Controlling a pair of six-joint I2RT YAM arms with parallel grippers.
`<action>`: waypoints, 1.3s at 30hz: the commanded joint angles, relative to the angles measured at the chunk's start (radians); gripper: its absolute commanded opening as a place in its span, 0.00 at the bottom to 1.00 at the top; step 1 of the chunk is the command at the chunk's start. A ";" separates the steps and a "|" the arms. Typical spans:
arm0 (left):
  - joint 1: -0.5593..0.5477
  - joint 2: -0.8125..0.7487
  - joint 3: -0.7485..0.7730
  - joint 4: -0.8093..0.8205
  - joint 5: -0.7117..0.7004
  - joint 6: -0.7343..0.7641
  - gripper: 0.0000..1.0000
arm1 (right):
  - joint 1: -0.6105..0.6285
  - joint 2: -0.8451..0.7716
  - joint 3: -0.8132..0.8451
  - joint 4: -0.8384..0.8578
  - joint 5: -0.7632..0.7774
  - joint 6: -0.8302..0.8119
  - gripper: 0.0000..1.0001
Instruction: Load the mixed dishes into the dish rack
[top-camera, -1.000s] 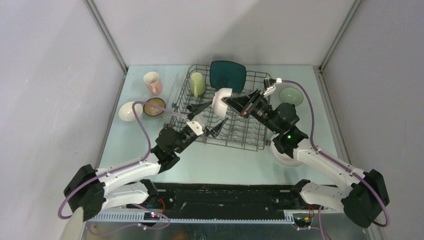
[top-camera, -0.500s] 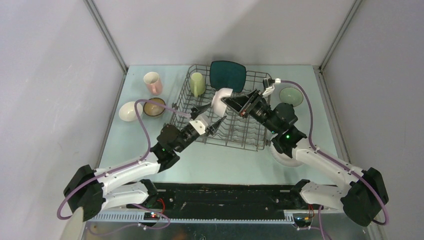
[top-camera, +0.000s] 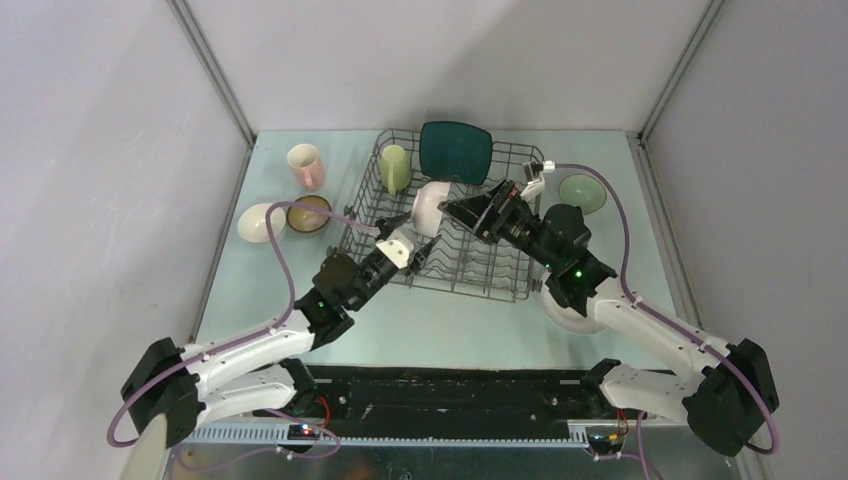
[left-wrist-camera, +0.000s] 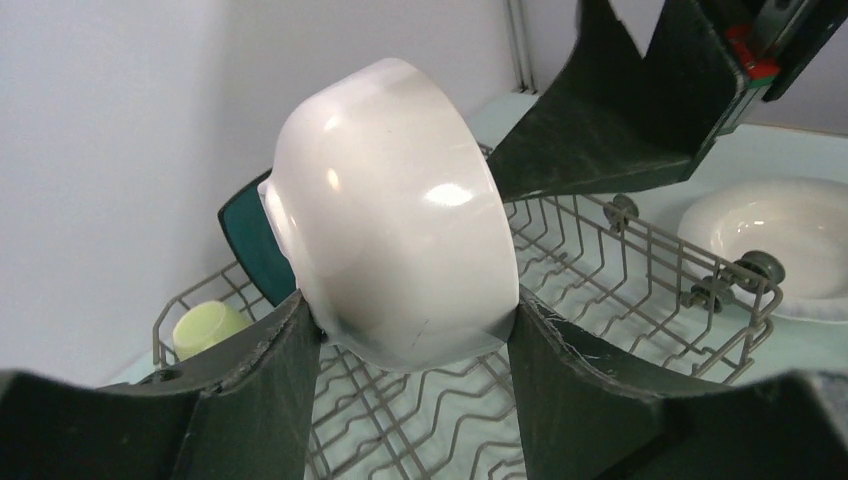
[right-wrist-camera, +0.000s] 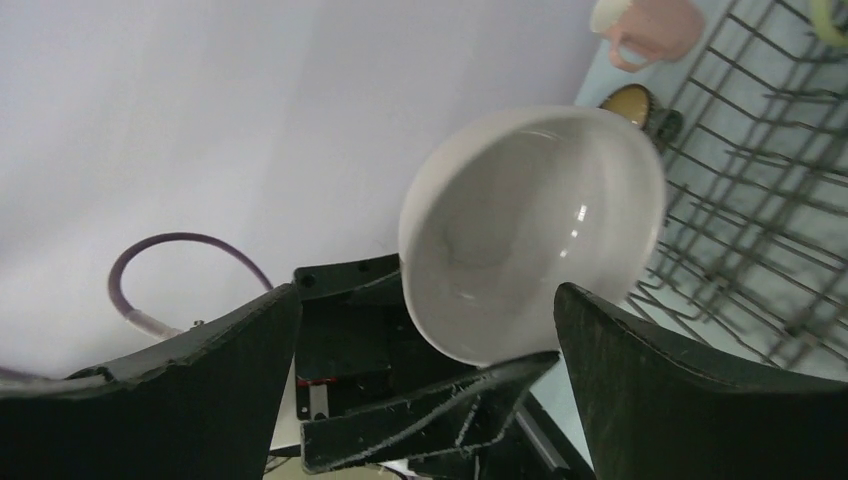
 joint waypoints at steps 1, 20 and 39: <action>0.003 -0.034 -0.048 0.071 -0.062 -0.031 0.00 | -0.009 -0.052 -0.015 -0.122 0.034 -0.077 1.00; 0.197 0.045 0.144 -0.338 -0.123 -0.150 0.00 | -0.111 -0.315 -0.134 -0.522 0.167 -0.316 1.00; 0.220 0.625 0.714 -0.856 -0.333 0.363 0.00 | -0.137 -0.430 -0.134 -0.633 0.190 -0.409 0.99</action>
